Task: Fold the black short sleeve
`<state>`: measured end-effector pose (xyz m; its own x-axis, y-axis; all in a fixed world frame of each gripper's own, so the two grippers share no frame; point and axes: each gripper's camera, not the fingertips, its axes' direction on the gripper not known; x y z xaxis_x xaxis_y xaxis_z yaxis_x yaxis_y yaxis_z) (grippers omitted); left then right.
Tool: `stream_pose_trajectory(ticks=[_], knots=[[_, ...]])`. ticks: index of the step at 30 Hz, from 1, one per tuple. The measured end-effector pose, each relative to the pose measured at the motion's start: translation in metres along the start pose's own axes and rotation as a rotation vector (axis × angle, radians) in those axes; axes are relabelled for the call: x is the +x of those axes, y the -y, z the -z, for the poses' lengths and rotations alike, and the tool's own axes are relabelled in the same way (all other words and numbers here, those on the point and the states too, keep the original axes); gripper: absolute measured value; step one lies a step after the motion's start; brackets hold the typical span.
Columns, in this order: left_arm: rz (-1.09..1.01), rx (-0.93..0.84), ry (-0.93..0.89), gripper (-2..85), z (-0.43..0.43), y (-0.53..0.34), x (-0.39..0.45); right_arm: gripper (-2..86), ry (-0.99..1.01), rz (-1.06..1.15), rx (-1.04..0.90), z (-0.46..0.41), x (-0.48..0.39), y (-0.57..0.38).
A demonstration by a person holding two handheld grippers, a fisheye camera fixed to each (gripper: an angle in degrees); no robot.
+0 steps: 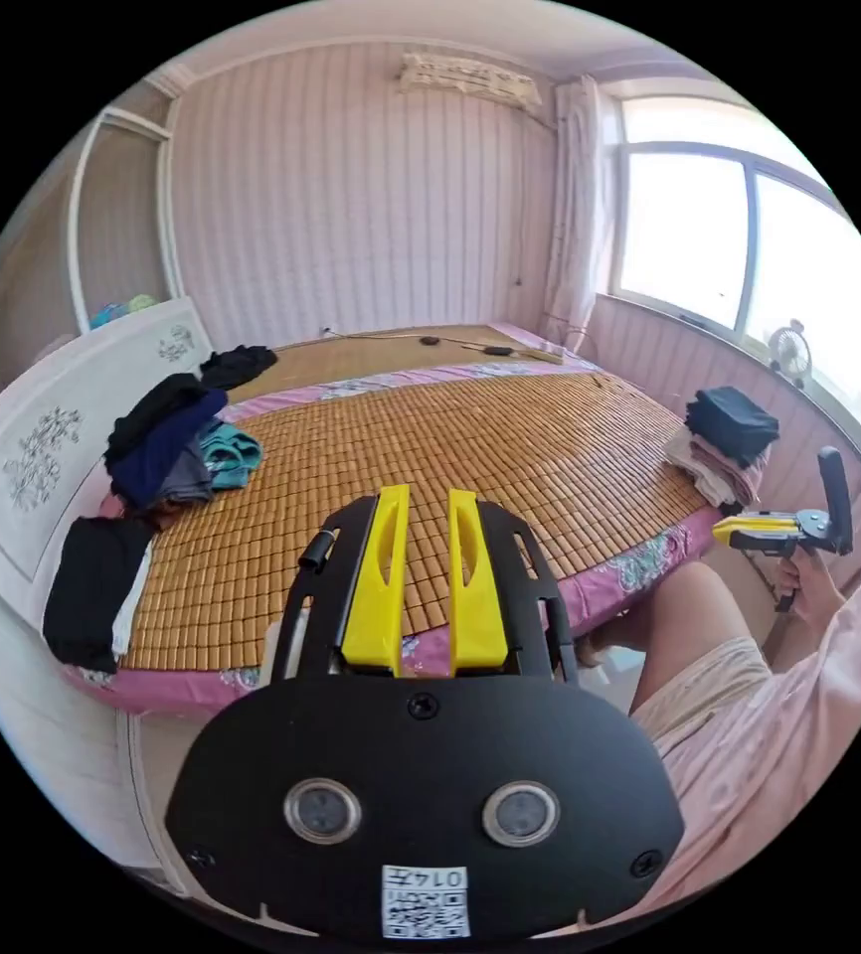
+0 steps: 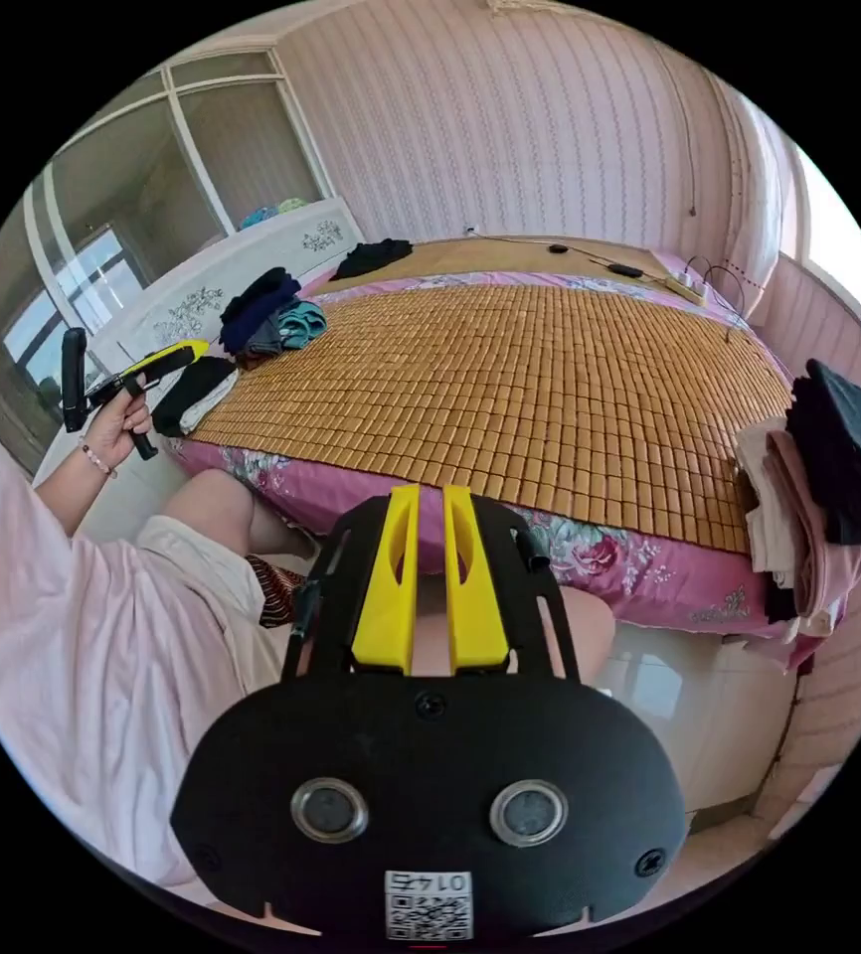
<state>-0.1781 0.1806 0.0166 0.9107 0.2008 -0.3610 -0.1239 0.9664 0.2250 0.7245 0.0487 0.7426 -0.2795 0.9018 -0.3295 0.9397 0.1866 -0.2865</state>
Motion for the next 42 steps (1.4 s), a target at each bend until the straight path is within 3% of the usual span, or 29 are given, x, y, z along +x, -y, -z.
stream_pose_trajectory(ticks=[5,10,20,32,39,42], knots=[[0.233,0.059,0.146,6.6,0.072,-0.042,-0.102,6.1,0.092,0.37,-0.045,-0.002,-0.109,0.13],[0.451,0.033,0.253,7.0,0.125,-0.083,-0.208,7.0,0.157,0.597,-0.032,-0.005,-0.208,0.237],[0.643,0.007,0.326,7.3,0.185,-0.098,-0.374,8.5,0.329,0.967,-0.115,-0.03,-0.415,0.436],[0.671,0.029,0.333,7.9,0.22,-0.072,-0.538,8.4,0.412,1.236,-0.244,-0.089,-0.684,0.638],[0.722,0.06,0.282,7.9,0.238,-0.067,-0.599,8.3,0.395,1.125,-0.225,-0.136,-0.799,0.706],[0.73,0.087,0.283,7.8,0.25,-0.059,-0.614,9.4,0.339,1.108,-0.312,-0.173,-0.839,0.717]])
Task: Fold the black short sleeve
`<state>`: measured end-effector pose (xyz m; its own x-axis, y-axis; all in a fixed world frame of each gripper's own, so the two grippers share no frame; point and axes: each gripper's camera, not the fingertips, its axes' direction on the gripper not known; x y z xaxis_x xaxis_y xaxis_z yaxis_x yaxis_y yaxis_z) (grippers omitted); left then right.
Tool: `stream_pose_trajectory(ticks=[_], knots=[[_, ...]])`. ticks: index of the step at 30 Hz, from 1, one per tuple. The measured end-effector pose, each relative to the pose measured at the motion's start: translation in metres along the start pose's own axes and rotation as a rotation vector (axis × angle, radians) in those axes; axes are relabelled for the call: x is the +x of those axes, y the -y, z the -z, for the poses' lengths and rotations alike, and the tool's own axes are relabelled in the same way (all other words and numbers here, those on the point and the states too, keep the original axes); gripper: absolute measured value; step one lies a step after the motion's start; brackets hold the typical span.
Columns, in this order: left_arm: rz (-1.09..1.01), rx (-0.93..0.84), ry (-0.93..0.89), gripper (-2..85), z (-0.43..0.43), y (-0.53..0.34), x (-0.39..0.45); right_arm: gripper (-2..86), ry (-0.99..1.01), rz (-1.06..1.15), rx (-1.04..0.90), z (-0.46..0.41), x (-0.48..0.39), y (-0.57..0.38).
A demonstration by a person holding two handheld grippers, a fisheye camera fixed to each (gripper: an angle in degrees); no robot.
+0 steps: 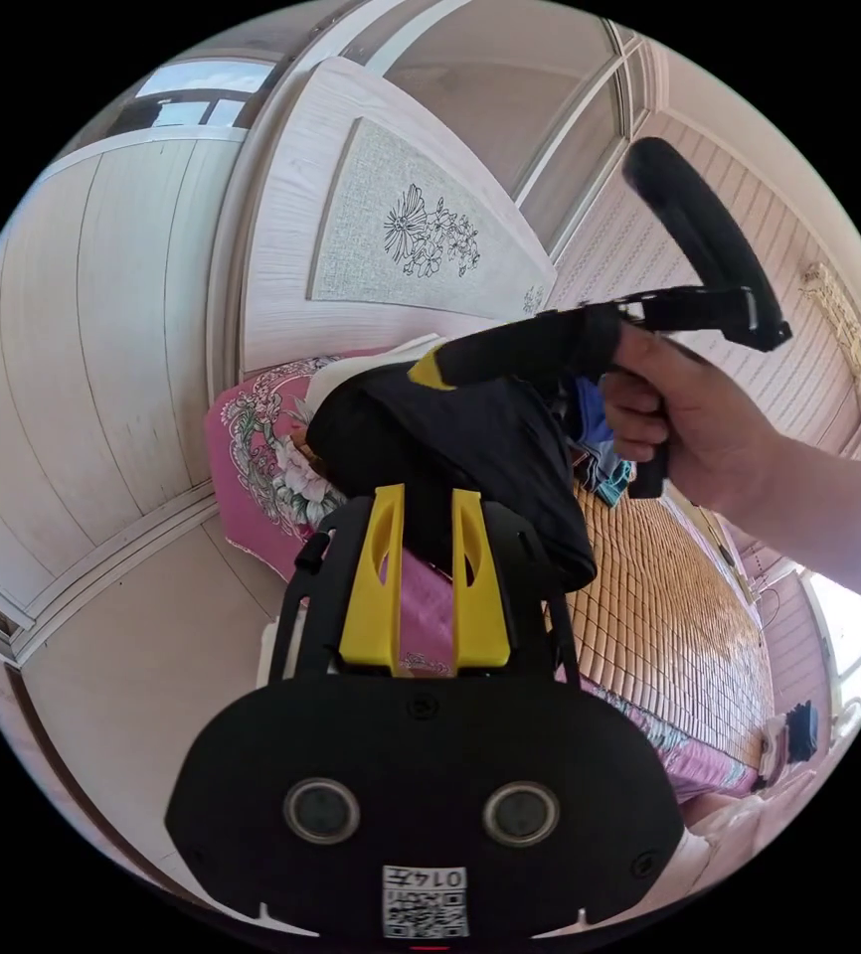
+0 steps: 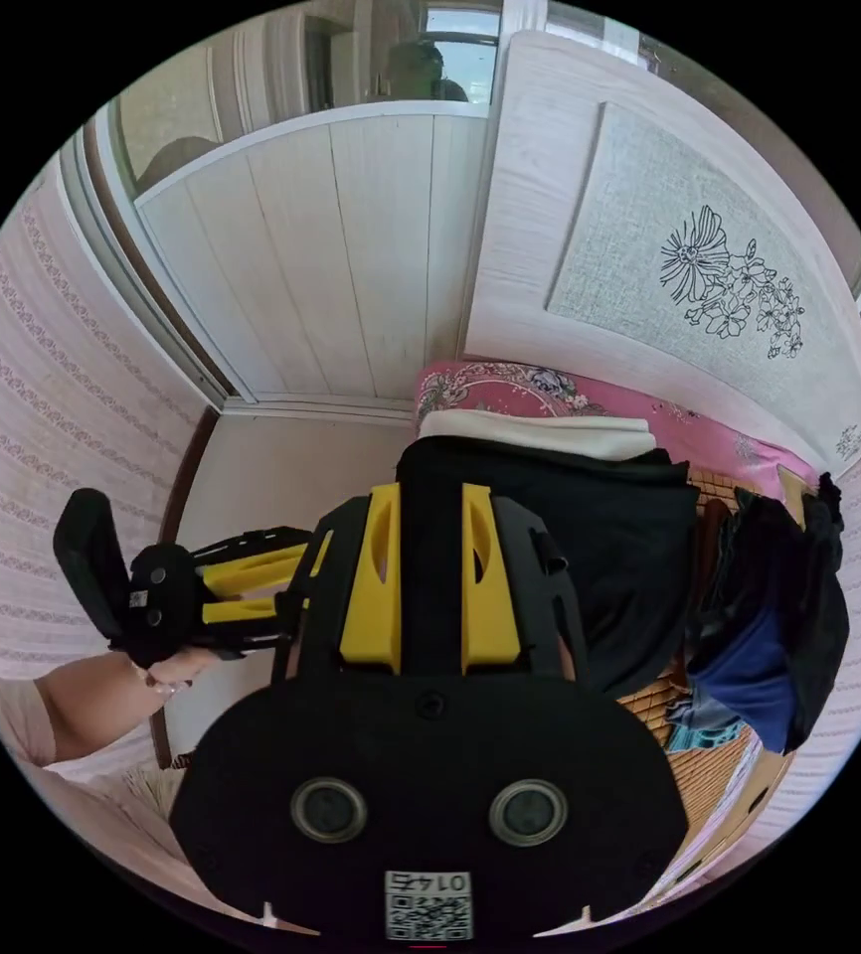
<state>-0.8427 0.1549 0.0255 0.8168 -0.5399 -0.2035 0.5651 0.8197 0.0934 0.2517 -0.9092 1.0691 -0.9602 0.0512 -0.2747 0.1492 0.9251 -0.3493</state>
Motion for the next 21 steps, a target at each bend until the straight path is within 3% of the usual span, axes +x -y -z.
stream_pose_trajectory(ticks=[3,8,16,21], knots=[[-0.012,0.001,-0.002,7.8,0.006,0.018,-0.007,8.6,0.015,-0.002,-0.13,-0.019,0.013,0.018],[-0.04,0.017,-0.066,7.5,0.019,0.038,-0.012,1.4,0.064,-0.007,0.053,0.056,0.058,-0.017],[-0.068,0.083,-0.015,8.3,0.027,0.093,-0.026,1.4,0.071,-0.252,0.15,0.111,0.14,-0.132],[-0.119,-0.104,-0.005,8.1,0.004,0.122,-0.02,5.5,0.1,-0.415,0.104,0.091,0.172,-0.19]])
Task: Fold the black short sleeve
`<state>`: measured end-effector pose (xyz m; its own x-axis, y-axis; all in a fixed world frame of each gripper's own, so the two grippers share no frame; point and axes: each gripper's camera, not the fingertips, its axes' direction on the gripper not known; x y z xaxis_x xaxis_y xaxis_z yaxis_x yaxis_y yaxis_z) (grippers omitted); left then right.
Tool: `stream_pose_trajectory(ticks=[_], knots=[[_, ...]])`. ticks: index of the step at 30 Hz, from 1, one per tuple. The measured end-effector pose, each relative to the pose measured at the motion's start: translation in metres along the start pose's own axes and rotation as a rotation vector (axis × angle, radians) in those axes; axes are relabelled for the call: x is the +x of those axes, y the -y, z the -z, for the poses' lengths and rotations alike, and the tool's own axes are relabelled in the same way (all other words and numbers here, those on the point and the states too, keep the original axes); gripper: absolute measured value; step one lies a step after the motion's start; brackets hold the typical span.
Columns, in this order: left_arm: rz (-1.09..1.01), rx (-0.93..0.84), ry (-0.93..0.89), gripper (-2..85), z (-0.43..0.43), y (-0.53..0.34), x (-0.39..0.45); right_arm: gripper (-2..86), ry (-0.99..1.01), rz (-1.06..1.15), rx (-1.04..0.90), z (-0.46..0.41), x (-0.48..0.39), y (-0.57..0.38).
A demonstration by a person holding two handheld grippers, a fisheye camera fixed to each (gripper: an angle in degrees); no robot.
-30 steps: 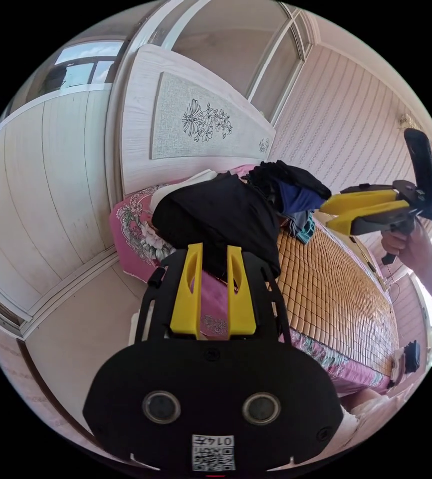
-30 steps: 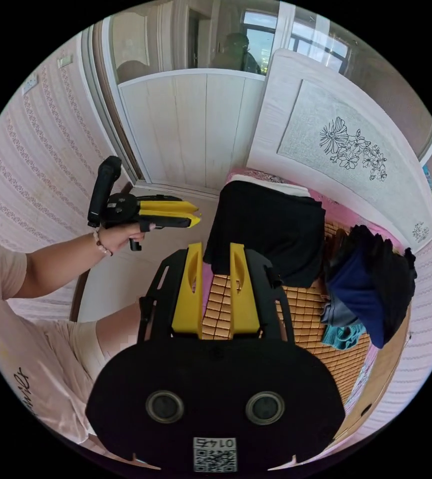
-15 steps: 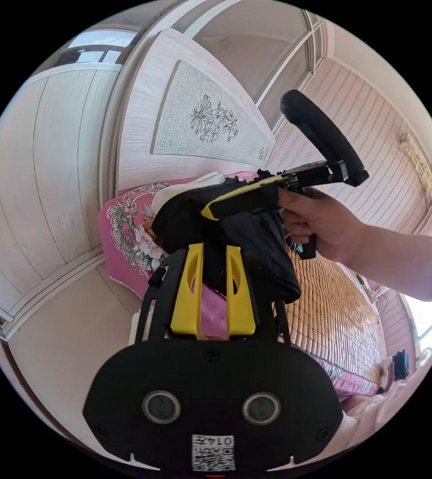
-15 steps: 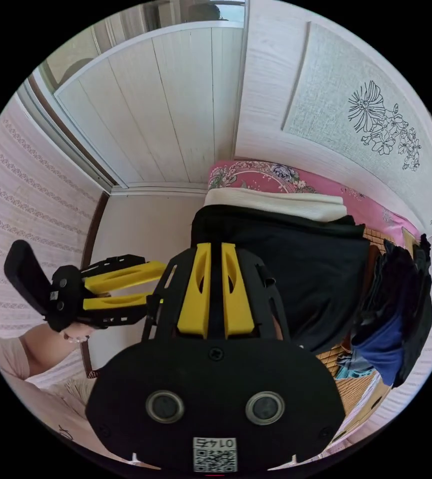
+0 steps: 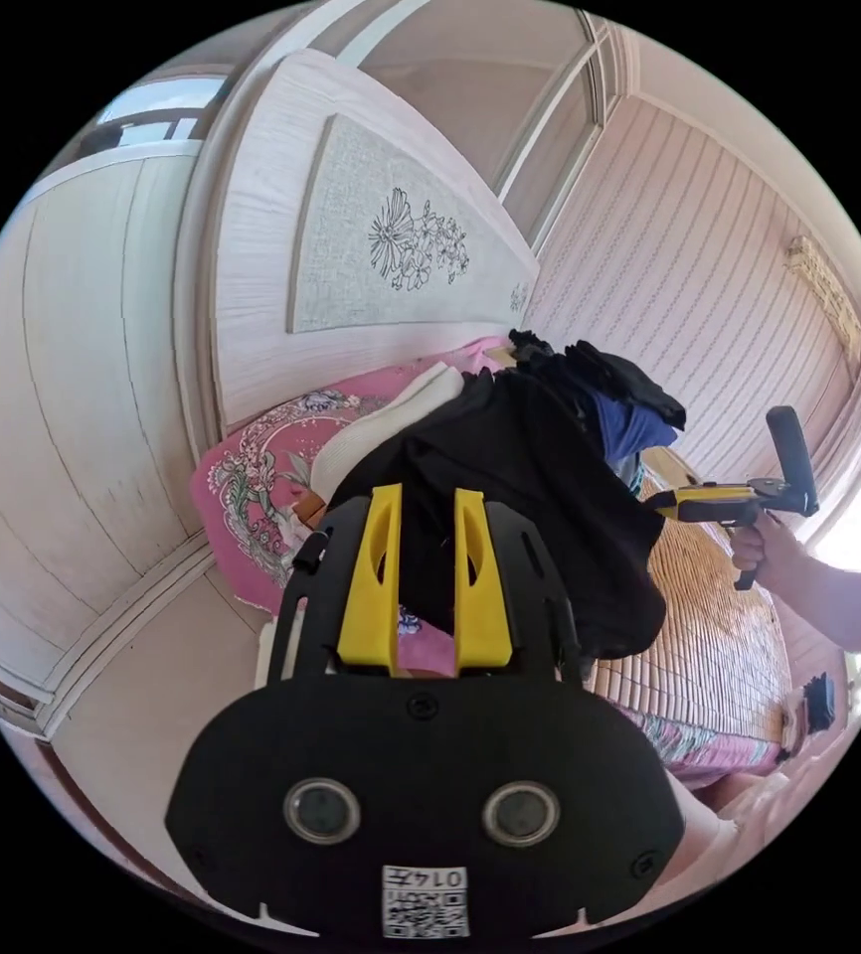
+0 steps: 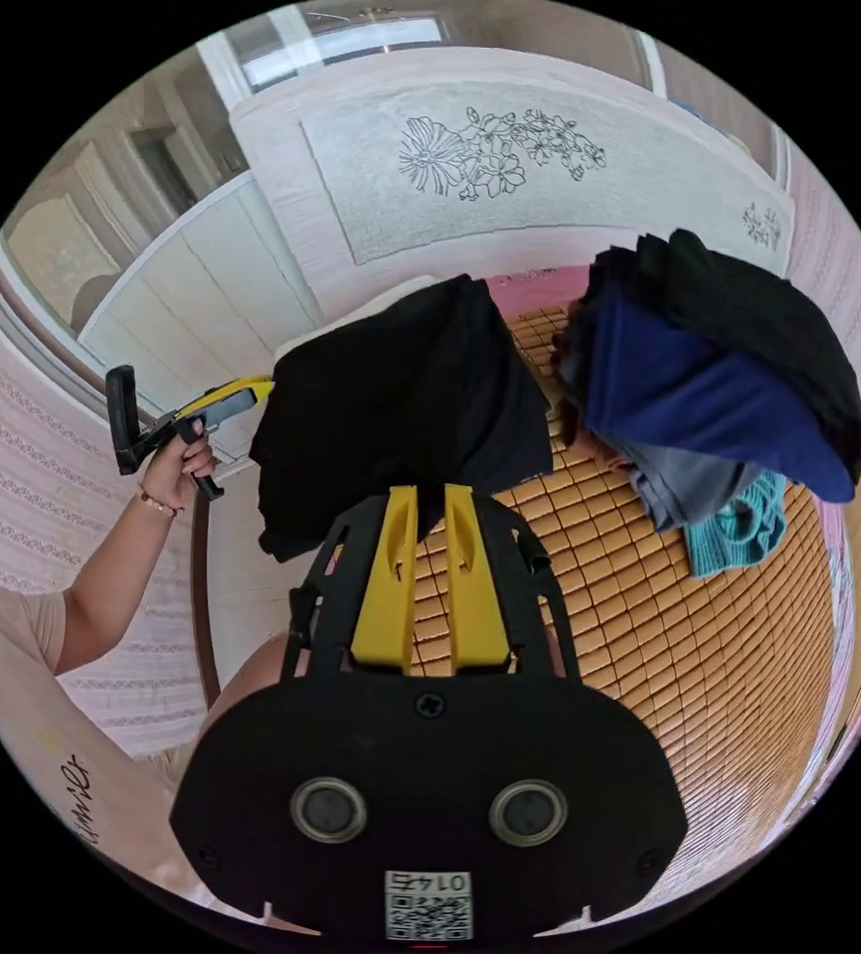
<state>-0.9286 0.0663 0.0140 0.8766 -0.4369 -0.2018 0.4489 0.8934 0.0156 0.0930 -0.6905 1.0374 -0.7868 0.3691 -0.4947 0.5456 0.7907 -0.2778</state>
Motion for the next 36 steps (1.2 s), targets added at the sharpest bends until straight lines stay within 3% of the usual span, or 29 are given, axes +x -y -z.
stream_pose_trajectory(ticks=[7,12,14,21,28,36], knots=[[0.014,-0.061,-0.011,6.5,0.004,0.013,0.011,13.4,0.132,-0.133,0.029,-0.04,0.039,-0.026],[0.02,-0.073,-0.005,5.1,0.015,0.015,0.026,10.0,0.157,-0.154,-0.109,-0.084,0.041,-0.029],[0.008,-0.073,0.011,4.7,0.021,0.015,0.033,3.6,0.145,-0.13,-0.05,-0.069,0.044,-0.046],[0.011,-0.133,0.002,1.5,0.024,0.015,0.057,1.0,0.157,-0.093,0.095,-0.008,0.074,-0.138],[-0.237,-0.035,0.092,-0.7,0.071,0.016,0.16,0.5,0.246,-0.205,0.392,0.076,0.109,-0.287],[-0.47,0.045,-0.032,-0.9,0.134,0.004,0.292,0.5,0.225,-0.304,0.726,0.144,0.116,-0.48]])
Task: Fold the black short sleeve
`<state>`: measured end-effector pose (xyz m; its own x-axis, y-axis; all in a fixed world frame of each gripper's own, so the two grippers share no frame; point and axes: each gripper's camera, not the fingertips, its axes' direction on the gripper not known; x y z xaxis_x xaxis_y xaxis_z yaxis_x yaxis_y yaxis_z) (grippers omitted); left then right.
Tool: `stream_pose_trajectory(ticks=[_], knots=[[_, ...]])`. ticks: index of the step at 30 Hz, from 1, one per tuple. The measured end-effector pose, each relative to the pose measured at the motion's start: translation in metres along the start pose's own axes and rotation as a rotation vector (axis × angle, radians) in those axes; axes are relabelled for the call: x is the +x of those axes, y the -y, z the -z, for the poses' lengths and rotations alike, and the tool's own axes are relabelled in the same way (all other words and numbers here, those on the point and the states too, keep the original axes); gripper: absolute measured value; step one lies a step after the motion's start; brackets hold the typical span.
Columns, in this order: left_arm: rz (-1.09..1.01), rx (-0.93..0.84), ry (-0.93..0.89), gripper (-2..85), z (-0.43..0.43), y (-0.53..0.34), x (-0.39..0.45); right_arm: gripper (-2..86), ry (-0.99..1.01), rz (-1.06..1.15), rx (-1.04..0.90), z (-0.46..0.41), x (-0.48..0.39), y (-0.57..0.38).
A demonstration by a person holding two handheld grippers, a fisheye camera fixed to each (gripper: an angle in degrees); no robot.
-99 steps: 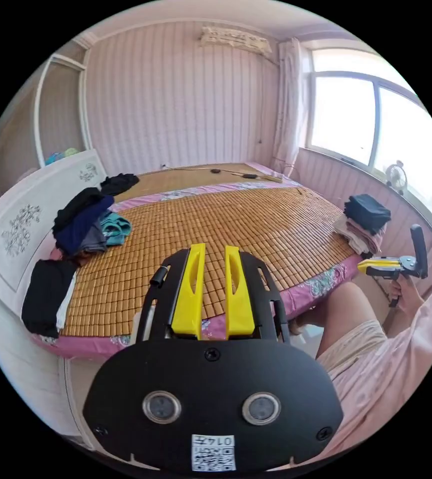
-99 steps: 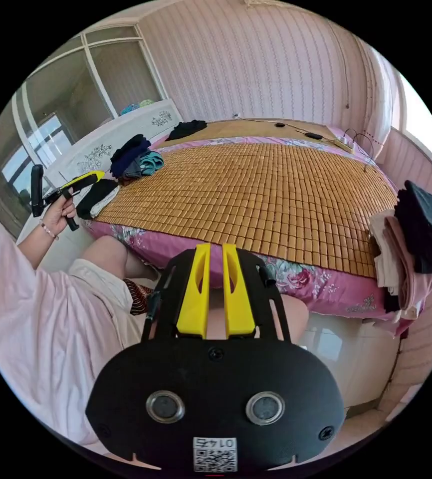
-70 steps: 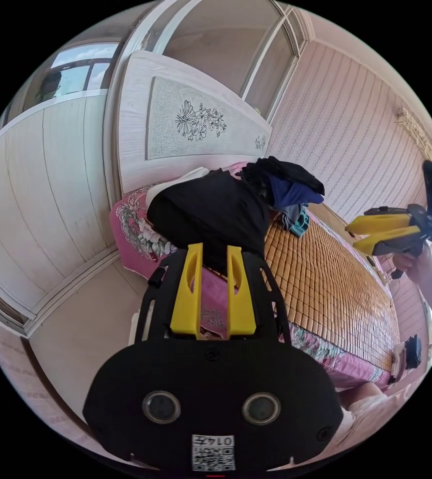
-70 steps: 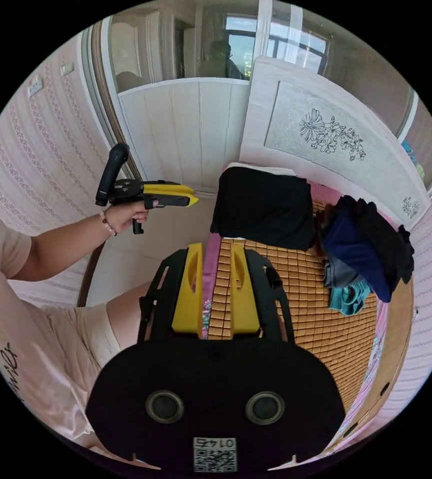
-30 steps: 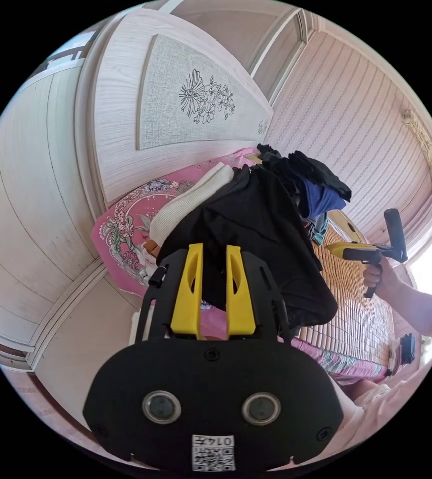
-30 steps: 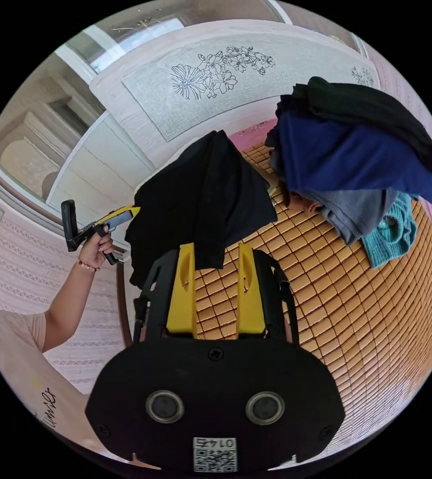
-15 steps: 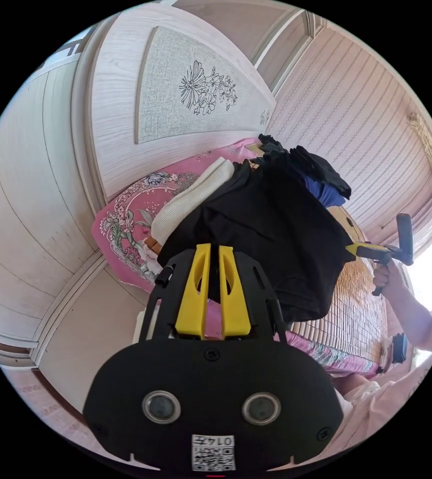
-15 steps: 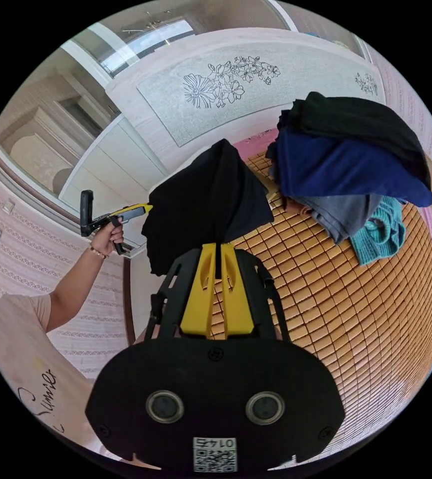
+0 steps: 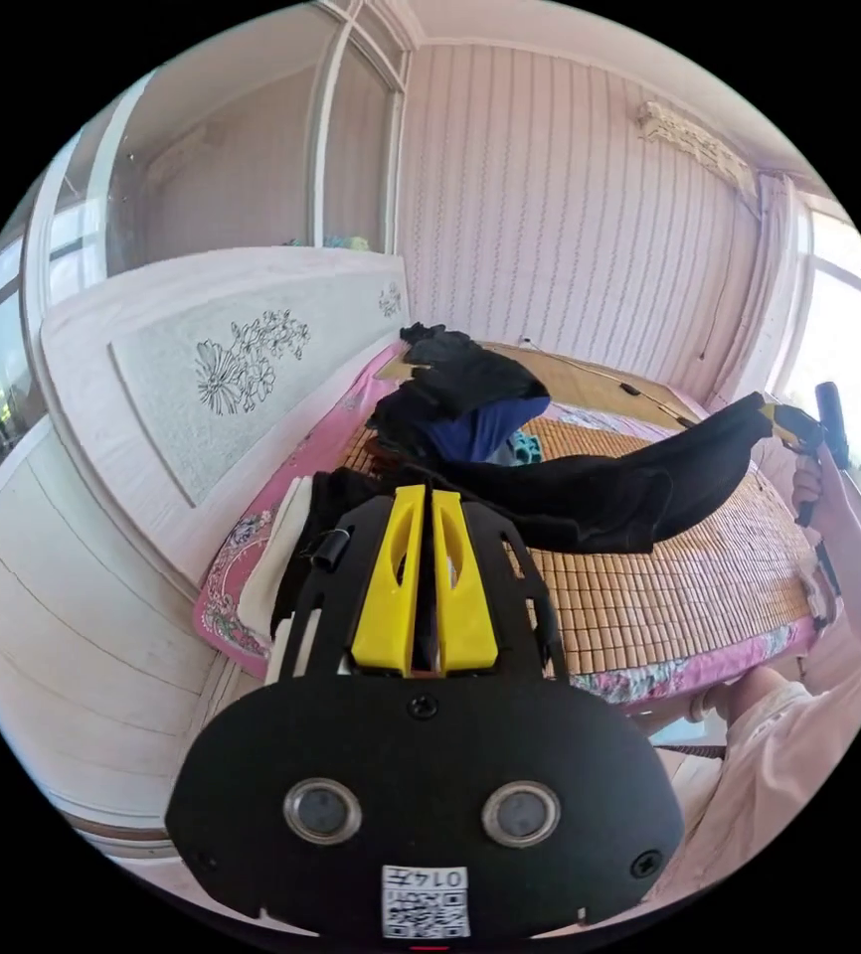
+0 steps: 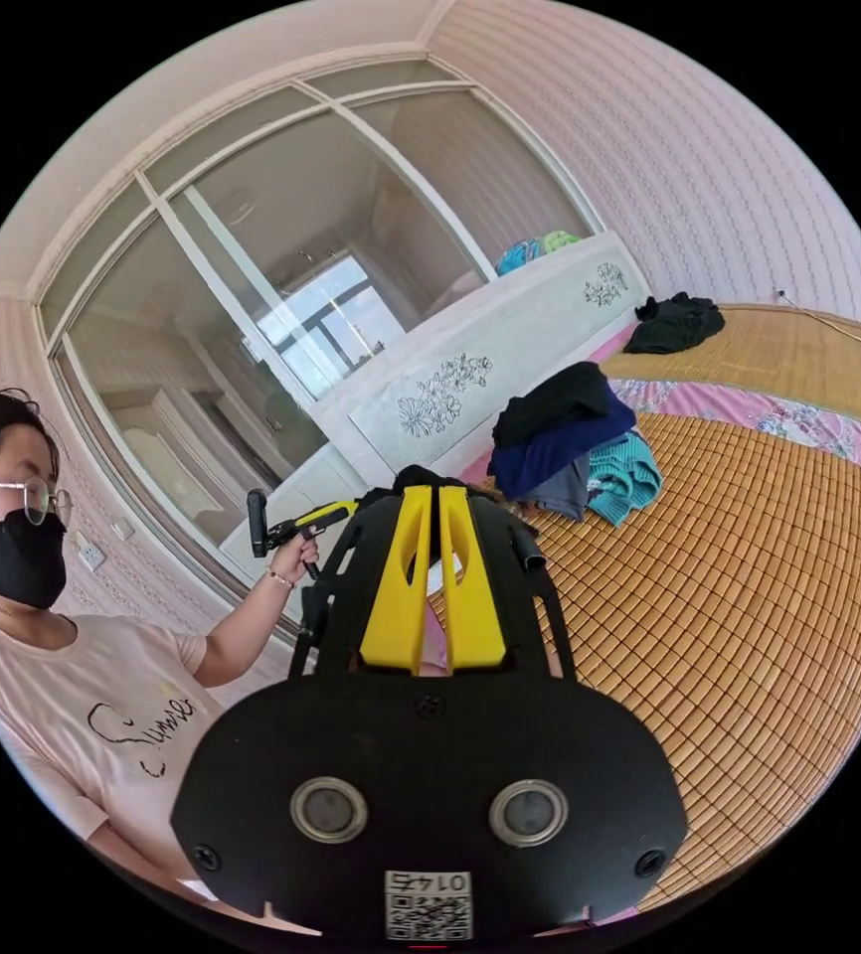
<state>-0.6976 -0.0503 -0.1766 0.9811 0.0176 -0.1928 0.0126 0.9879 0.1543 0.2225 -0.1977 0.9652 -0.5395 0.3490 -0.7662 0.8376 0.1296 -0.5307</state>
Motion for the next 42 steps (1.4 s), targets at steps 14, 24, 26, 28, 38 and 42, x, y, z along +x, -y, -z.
stream_pose_trajectory(ticks=[14,24,26,28,38,42], knots=[[-0.107,-0.028,-0.099,-1.0,0.002,0.003,0.156,0.5,-0.201,-0.139,0.106,0.132,0.085,-0.198],[-0.116,0.433,-0.426,-1.0,0.076,0.052,0.255,0.5,-0.319,0.012,0.404,0.29,0.077,-0.261],[-0.124,0.442,-0.469,-1.0,0.074,0.059,0.272,0.5,-0.353,0.033,0.425,0.313,0.085,-0.273],[-0.115,0.372,-0.478,-1.0,0.049,0.074,0.295,0.5,-0.377,-0.022,0.391,0.319,0.11,-0.273],[-0.003,0.43,-0.56,-1.0,-0.027,0.133,0.365,0.5,-0.448,0.047,0.474,0.351,0.197,-0.257],[-0.059,0.344,-0.649,-1.0,-0.058,0.087,0.386,0.5,-0.454,0.074,0.416,0.36,0.208,-0.331]])
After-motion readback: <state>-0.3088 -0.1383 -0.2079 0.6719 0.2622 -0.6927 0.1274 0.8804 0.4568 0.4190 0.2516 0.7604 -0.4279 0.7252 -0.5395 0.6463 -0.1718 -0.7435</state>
